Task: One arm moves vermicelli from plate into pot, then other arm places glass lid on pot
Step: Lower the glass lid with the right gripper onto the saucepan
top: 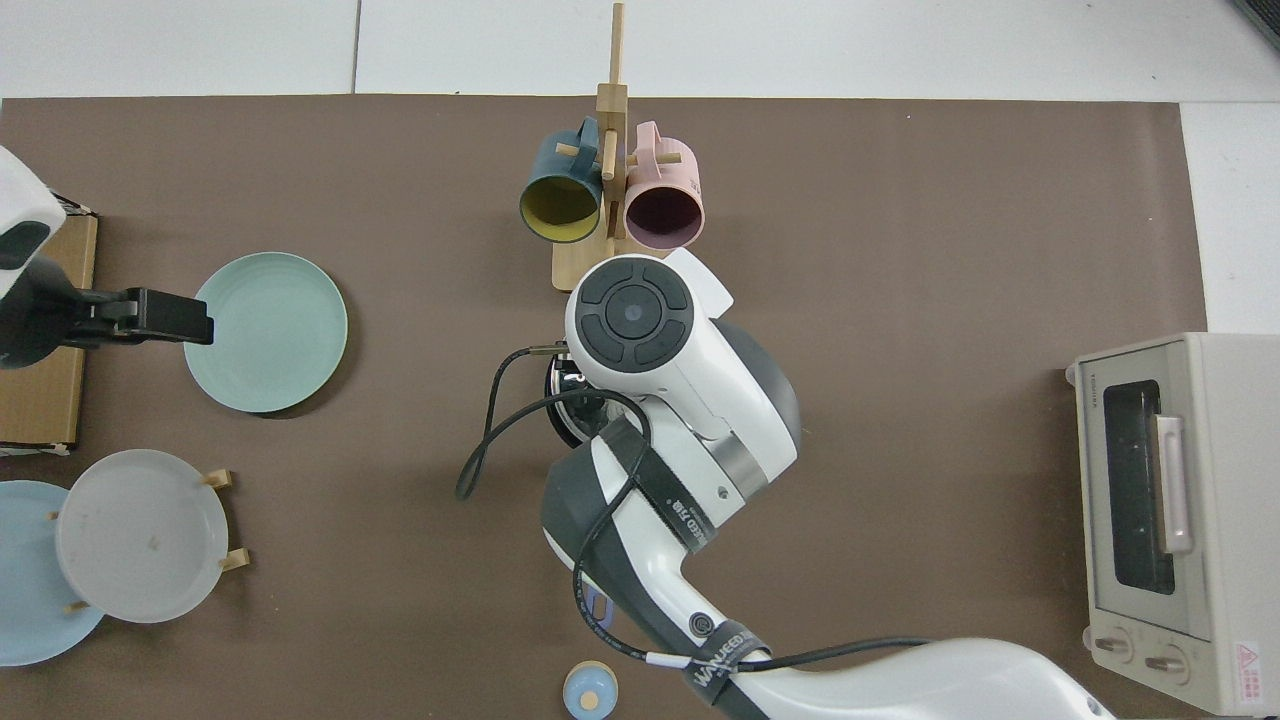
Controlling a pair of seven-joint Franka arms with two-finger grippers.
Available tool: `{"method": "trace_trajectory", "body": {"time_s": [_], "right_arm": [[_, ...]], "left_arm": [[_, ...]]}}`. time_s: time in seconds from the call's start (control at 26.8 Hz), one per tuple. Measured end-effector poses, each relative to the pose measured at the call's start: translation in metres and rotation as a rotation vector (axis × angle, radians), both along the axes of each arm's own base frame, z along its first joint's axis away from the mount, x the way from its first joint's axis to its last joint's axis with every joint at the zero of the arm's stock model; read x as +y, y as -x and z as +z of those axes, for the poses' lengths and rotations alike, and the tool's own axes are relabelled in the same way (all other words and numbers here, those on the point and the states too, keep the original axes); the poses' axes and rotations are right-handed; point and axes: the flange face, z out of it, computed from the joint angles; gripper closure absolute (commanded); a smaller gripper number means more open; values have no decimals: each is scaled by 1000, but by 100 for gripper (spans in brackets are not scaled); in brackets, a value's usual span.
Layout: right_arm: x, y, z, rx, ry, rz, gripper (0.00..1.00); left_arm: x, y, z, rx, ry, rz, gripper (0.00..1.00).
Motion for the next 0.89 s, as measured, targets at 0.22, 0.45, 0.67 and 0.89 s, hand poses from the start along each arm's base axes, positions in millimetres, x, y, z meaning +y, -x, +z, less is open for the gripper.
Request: {"method": "trace_trajectory", "body": {"time_s": [0.22,0.45,0.67,0.89], "right_arm": [[3,2,0,-1,2,6,100],[11,7,-2,1,5,18,100],[13,8,-6,5,7,18,100],[13,8,-6,4,7,18,100]], "left_arm": [[0,0,0,0,0,0,0],[0,0,0,0,0,0,0],[0,0,0,0,0,0,0],[0,0,0,0,0,0,0]]}}
